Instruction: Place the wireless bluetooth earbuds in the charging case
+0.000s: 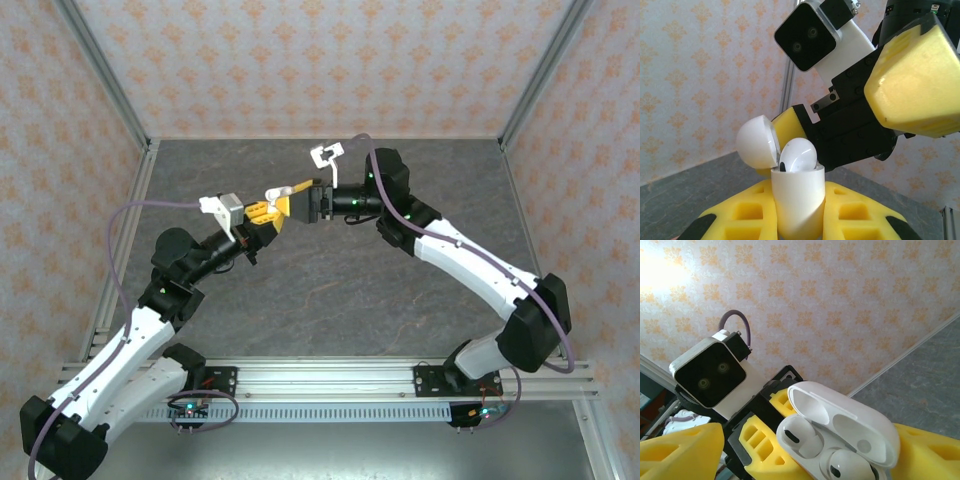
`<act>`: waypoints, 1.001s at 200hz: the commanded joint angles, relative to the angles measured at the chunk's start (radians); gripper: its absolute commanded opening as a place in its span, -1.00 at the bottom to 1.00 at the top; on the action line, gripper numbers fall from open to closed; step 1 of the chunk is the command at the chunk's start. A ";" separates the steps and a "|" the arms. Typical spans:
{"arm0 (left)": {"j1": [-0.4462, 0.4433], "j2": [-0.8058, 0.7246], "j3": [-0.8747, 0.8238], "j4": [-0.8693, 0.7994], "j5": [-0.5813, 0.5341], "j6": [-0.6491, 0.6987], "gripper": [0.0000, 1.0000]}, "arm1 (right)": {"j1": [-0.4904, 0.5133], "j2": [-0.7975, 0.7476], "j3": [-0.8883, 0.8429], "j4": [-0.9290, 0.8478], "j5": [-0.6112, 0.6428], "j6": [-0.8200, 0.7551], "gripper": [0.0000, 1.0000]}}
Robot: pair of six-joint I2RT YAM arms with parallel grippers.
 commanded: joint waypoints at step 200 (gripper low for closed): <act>0.003 0.446 0.201 -0.275 -0.227 0.019 -1.00 | -0.283 -0.153 -0.174 -0.526 0.815 -0.103 0.98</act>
